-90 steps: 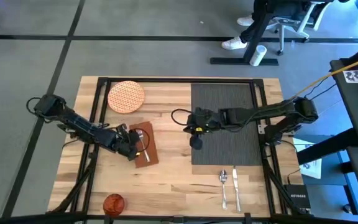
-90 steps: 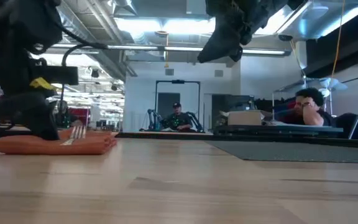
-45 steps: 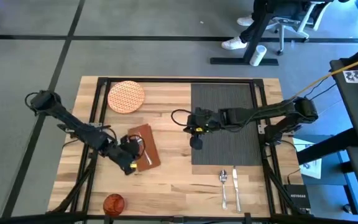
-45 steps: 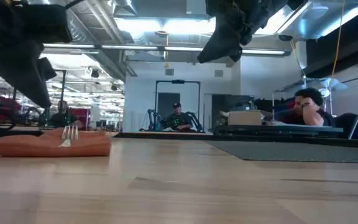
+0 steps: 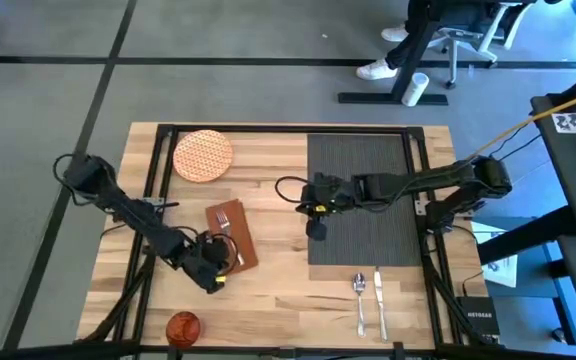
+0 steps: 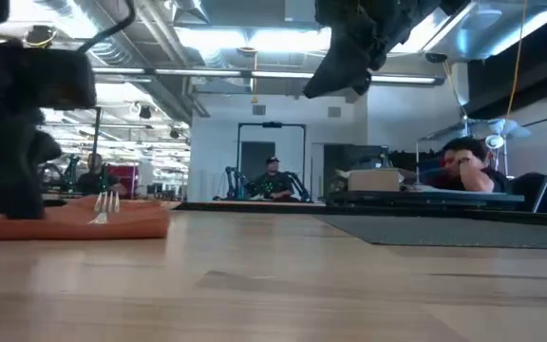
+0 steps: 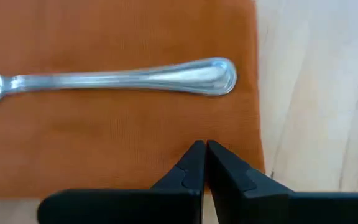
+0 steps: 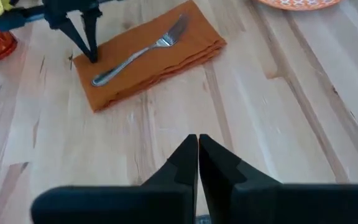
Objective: Set table place
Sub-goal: Move the orange table napkin to the middle left, then move the gray tablemat to the center
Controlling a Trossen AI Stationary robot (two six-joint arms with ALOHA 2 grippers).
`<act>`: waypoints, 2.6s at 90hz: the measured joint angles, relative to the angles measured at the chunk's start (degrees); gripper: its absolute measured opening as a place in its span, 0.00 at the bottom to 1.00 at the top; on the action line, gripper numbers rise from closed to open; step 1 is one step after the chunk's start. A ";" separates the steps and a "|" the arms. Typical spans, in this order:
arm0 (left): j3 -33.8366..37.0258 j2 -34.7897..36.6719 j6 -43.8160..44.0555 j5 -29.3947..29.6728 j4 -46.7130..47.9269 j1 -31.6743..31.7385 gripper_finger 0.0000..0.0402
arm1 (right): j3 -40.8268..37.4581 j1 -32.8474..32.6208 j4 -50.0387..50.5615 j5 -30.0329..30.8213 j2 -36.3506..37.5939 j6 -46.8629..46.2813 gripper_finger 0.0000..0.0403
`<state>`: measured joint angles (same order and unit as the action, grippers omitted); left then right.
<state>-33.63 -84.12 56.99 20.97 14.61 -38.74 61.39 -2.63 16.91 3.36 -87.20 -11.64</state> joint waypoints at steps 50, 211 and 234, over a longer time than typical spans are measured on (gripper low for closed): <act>-0.26 0.22 14.45 0.28 5.44 -8.55 0.00 | 0.00 -0.02 -0.01 -0.79 0.00 0.00 0.00; -5.47 14.62 -7.74 16.13 13.88 4.32 0.00 | -12.93 1.88 -7.15 -22.00 -14.32 -4.38 0.00; -5.46 14.62 -9.20 16.15 12.85 5.00 0.00 | -9.70 4.70 -8.29 -18.07 -15.41 -1.31 0.00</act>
<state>-39.09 -69.49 47.79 37.12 27.46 -33.74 51.68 2.07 8.62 -14.72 -102.61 -12.95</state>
